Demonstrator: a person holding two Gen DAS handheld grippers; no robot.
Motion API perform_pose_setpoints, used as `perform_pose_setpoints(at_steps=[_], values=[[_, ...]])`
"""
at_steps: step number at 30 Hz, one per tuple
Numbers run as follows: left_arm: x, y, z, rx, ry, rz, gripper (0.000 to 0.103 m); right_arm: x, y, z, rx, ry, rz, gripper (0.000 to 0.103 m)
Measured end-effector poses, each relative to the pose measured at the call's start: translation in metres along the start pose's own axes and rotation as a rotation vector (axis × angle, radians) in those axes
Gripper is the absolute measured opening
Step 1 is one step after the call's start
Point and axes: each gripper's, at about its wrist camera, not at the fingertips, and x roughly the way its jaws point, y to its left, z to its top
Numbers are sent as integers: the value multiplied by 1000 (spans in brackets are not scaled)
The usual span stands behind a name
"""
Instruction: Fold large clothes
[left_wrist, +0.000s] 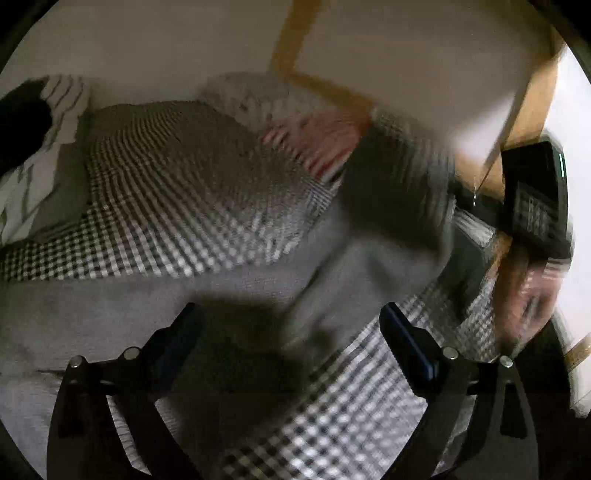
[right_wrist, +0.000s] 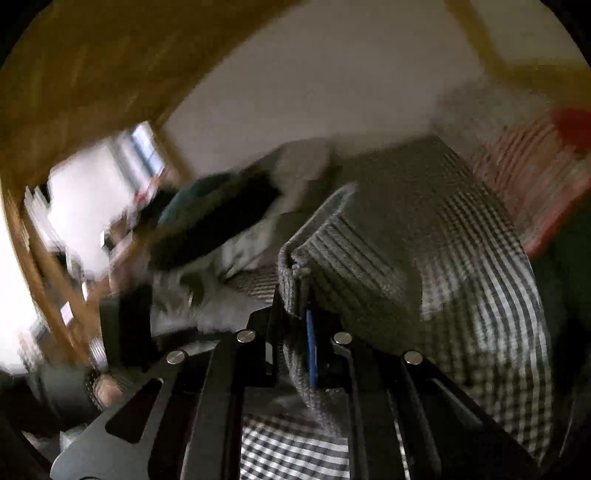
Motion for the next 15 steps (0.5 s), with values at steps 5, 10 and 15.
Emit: perform_pose_setpoints(at_steps=[5,10,15], values=[[-64,32,35,-203,3,-228,95,47,97,6,-226,76,-30,10],[-92,70,33,-344,72,-218,95,87,165,-3,-393,121,-72,10],[-109,115,12,-475,69,-227,76,104,225,-31,-547,140,-94,10]])
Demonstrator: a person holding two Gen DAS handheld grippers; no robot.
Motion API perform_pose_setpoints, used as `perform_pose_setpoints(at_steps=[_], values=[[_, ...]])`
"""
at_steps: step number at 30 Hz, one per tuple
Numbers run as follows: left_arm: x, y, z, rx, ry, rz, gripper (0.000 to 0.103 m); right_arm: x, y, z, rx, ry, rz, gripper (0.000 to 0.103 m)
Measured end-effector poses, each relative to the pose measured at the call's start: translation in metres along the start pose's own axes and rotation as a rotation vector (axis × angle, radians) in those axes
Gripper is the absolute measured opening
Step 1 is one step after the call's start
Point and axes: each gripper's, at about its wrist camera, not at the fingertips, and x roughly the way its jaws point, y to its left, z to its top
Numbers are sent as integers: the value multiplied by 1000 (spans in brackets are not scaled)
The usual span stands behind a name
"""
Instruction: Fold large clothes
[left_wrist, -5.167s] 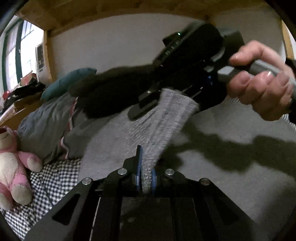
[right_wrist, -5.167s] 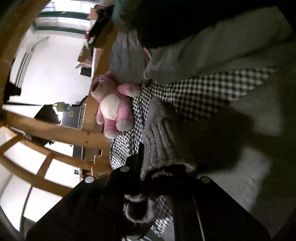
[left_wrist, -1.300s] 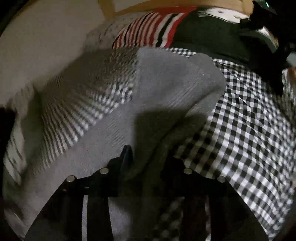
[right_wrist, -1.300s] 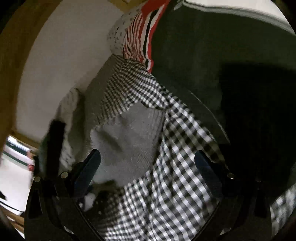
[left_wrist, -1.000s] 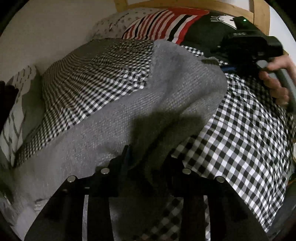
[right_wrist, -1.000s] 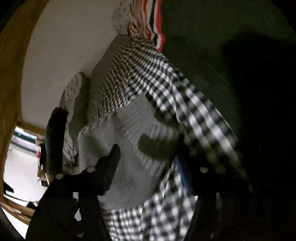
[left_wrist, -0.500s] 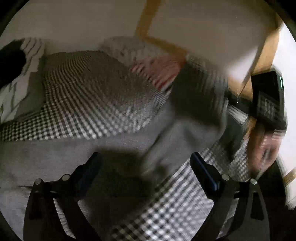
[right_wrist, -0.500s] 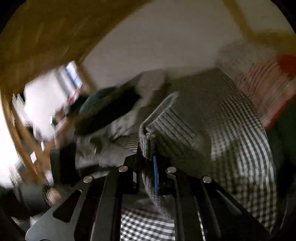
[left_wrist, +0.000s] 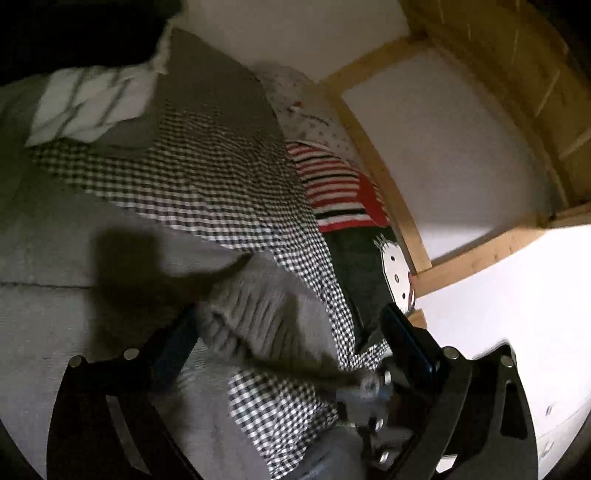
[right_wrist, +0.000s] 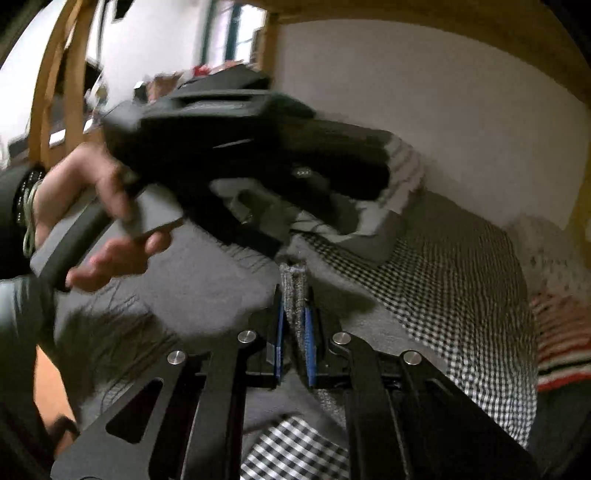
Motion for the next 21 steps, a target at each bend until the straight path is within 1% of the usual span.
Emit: perform_pose_setpoints(at_steps=[1,2,3,4,7,10,13,17,18,19,20,21], values=[[-4,7,0,-3,0,18,28,4,8,2,-12,2,-6,10],[-8,13,-1,-13,-7,47,5,7,19,3,-17,2,-4,10],[-15,22,-3,-32,-29,62,7,12,28,5,-20,0,-9,10],[-19,30,-5,-46,-25,49,7,13,35,5,-21,-1,-12,10],[-34,48,-12,-64,-31,53,7,23,51,5,-32,-11,-20,10],[-54,64,-15,-77,-45,34,6,37,84,13,-80,-27,-24,10],[-85,82,-16,-90,-88,37,6,52,116,22,-105,-43,-27,10],[-143,111,-16,-103,-154,85,6,86,169,41,-149,-62,-19,10],[-161,120,-16,-108,-177,109,6,100,186,48,-160,-60,-14,10],[-173,126,-15,-111,-191,125,6,113,202,55,-157,-55,-5,13],[-191,137,-14,-112,-207,148,6,122,212,59,-148,-55,2,14],[-203,145,-13,-116,-221,177,6,133,228,66,-123,-54,42,18]])
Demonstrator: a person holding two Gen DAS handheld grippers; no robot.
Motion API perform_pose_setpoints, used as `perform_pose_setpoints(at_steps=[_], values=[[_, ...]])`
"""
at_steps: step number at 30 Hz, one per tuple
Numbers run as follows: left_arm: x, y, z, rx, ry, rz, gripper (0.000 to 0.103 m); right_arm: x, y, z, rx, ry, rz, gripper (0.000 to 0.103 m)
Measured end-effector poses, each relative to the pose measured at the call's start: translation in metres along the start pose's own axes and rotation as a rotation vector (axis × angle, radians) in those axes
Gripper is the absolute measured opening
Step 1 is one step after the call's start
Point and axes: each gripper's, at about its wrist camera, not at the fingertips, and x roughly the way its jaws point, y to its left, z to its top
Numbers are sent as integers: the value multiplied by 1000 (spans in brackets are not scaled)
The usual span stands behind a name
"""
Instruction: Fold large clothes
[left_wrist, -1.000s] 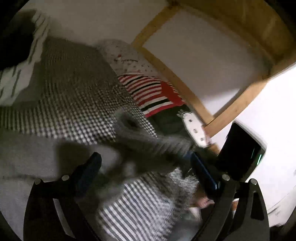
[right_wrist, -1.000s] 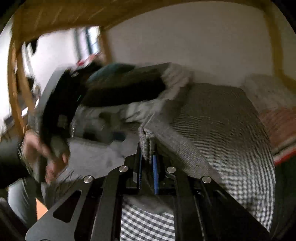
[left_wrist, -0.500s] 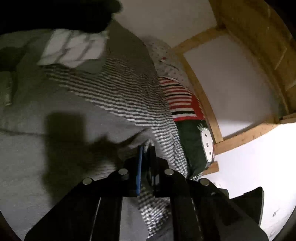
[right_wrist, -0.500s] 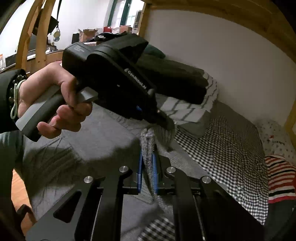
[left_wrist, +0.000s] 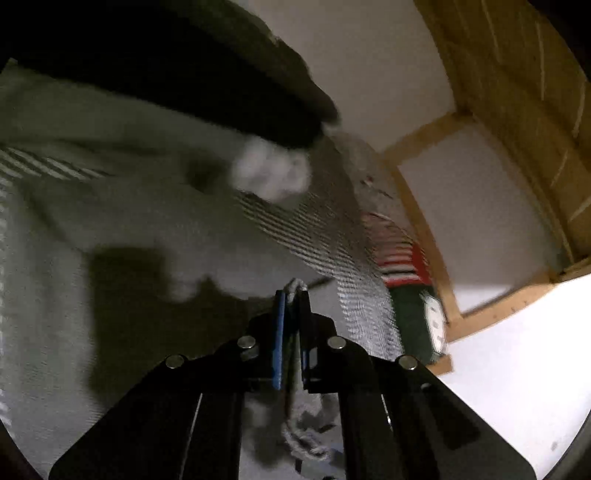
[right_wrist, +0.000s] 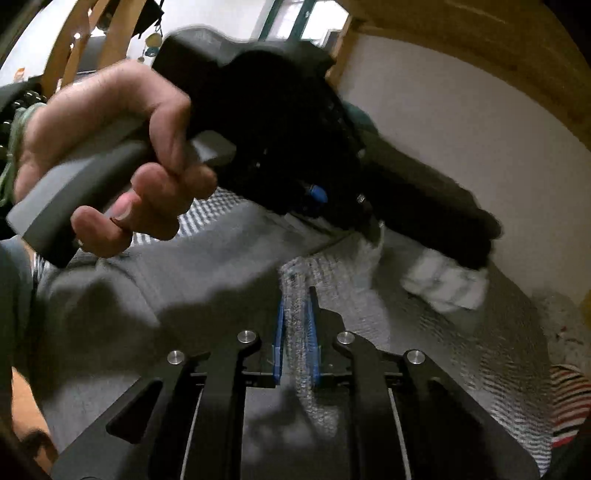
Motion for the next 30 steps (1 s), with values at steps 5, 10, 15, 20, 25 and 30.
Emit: perform_pose_setpoints(at_steps=[5,10,15,20,25,30], values=[[-33,65,18,-47,-40,95,5,1,29,7,70,-30,124,78],[-47,113,17,-98,-55,92,4,-16,-23,-11,221,44,126,90],[-77,149,9,-116,-93,130,1,18,-126,-45,494,237,-14,90],[-81,150,-8,-59,-65,79,9,68,-158,-80,539,431,-38,90],[-56,99,-23,168,-69,96,92,72,-130,-92,455,429,-25,90],[-9,137,-9,-39,67,198,92,69,-127,-96,463,419,-20,90]])
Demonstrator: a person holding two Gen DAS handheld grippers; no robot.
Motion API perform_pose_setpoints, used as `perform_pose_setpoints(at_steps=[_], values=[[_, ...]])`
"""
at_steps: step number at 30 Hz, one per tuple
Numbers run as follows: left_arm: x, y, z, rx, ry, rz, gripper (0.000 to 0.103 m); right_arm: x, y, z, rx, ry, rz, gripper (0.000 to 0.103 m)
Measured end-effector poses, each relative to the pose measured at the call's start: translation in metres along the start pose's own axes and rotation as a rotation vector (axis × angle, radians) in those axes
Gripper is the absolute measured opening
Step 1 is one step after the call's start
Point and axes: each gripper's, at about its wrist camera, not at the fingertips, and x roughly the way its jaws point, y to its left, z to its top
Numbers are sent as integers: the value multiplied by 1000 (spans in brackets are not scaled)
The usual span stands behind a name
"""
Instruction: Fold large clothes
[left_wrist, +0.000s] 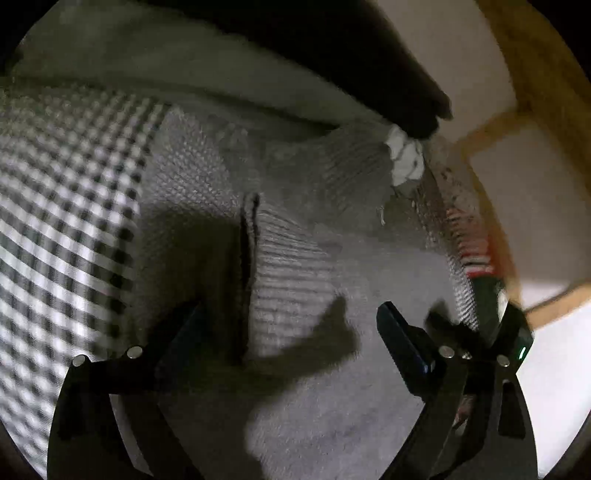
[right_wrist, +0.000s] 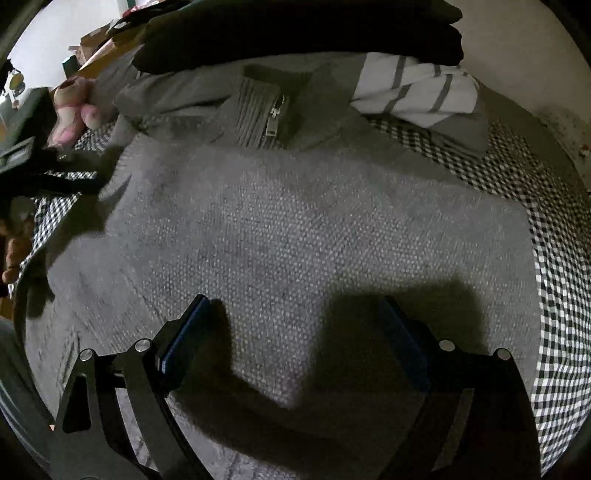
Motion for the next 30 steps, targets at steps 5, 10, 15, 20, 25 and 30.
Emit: perform_pose_setpoints(at_steps=[5,10,15,20,25,30], values=[[6,-17,7,33,16,-45,88,0,-3,-2,-1,-12,11,91],[10,-19,5,27,20,68,34,-1,-2,-6,6,-28,15,91],[-26,-2,-4,-14,-47,45,6,-7,-3,-9,5,-41,29,91],[-31,-8,-9,26,-46,-31,9,-14,7,-10,-28,-66,40,91],[-46,-22,-16,62,-129,-20,91,-11,12,-15,-39,-59,46,91],[-13,-1,-17,-23,-16,84,91,-10,11,-16,-29,-61,52,91]])
